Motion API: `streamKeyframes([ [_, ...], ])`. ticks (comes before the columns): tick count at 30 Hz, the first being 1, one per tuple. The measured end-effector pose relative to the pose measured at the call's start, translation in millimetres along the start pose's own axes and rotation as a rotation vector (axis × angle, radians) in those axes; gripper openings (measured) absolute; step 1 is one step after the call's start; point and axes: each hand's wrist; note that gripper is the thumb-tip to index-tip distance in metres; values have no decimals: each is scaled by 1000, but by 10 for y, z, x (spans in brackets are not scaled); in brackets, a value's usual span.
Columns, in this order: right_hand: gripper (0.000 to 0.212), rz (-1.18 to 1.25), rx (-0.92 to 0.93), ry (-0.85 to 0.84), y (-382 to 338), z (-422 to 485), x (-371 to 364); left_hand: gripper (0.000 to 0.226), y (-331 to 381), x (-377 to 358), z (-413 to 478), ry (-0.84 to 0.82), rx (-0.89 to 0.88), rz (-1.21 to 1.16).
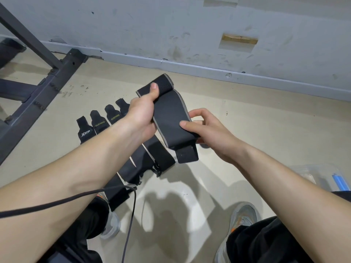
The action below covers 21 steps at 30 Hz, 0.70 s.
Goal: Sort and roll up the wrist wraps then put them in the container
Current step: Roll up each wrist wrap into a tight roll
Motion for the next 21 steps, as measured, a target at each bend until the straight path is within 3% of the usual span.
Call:
streamKeyframes([
  [2,27,-13,38,-34,26,10,7,52,59,61,88,26,4,-39],
  [6,15,63,139,-152,39,29,-1,51,146,156,202,61,-3,-120],
  [9,29,27,217,-178,86,48,-6,47,193,208,267,94,-20,-163],
  [12,17,-1,208,-139,77,48,-12,40,237,215,268,128,-56,-179],
  [21,21,85,127,-80,2,5,-26,48,250,287,334,341,-177,15],
])
Point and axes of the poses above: each hand's wrist, its own z-axis towards the middle knuckle, its own x-axis out of the back of the hand, y = z × x, and after that the axes turned 1 degree about z, right-handed
